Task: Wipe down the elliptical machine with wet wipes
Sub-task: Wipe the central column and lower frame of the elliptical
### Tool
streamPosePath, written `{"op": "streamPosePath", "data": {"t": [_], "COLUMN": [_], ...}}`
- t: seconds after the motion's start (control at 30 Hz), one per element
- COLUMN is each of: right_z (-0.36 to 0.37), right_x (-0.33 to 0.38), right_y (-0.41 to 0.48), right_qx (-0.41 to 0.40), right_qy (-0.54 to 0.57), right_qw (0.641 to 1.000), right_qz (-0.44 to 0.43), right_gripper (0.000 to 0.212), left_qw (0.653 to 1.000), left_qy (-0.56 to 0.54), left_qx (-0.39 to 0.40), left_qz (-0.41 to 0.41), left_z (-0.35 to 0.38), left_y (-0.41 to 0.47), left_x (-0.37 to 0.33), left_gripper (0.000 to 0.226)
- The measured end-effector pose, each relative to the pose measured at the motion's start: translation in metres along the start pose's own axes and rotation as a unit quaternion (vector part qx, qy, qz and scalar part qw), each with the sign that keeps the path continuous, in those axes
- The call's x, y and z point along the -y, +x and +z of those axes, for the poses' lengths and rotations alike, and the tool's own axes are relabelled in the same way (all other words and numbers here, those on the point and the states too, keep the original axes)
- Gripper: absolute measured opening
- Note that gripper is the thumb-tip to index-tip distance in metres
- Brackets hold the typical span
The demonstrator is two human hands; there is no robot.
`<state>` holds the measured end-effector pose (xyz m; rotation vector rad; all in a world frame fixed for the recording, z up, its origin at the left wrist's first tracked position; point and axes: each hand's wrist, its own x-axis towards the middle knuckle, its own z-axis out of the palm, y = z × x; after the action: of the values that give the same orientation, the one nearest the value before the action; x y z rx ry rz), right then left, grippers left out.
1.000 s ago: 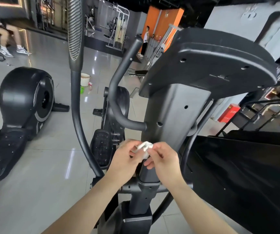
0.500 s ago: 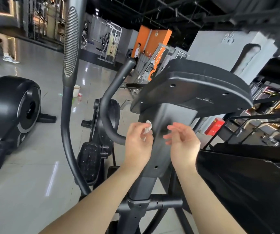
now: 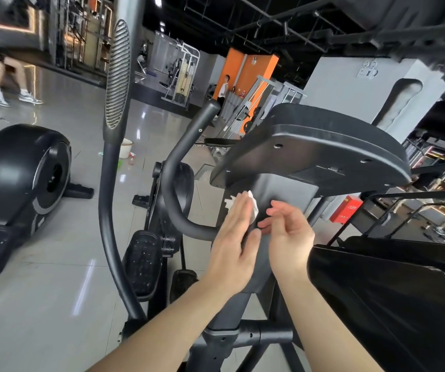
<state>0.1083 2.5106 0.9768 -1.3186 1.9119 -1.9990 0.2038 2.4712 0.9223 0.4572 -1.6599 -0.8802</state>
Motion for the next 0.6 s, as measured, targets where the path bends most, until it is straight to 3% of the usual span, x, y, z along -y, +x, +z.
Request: {"op": "streamPosePath", "data": {"t": [0.1, 0.17, 0.23, 0.37, 0.43, 0.6], "right_z": [-0.001, -0.001, 0.000, 0.001, 0.002, 0.006], "right_x": [-0.003, -0.004, -0.004, -0.004, -0.004, -0.013], "right_y": [0.002, 0.003, 0.003, 0.002, 0.001, 0.003], "right_qx": [0.003, 0.006, 0.005, 0.003, 0.001, -0.012], "right_qy": [-0.007, -0.002, 0.008, 0.013, 0.009, -0.009], "right_qw": [1.000, 1.000, 1.000, 1.000, 1.000, 1.000], "right_qz": [-0.004, -0.004, -0.007, -0.005, -0.003, -0.026], "right_gripper": [0.027, 0.028, 0.029, 0.031, 0.031, 0.038], "left_qw": [0.999, 1.000, 0.992, 0.932, 0.924, 0.985], "left_qy": [0.021, 0.008, -0.041, -0.170, -0.218, -0.102], "left_qx": [0.024, 0.018, 0.006, -0.015, -0.017, 0.026], "left_qz": [0.031, -0.005, -0.121, -0.321, -0.313, -0.136], "left_z": [0.005, 0.008, 0.006, -0.006, -0.004, 0.006], "left_y": [0.008, 0.013, 0.022, 0.056, 0.061, 0.026], "left_x": [0.001, 0.010, 0.024, 0.048, 0.038, -0.003], "left_gripper": [0.062, 0.061, 0.060, 0.072, 0.066, 0.068]}}
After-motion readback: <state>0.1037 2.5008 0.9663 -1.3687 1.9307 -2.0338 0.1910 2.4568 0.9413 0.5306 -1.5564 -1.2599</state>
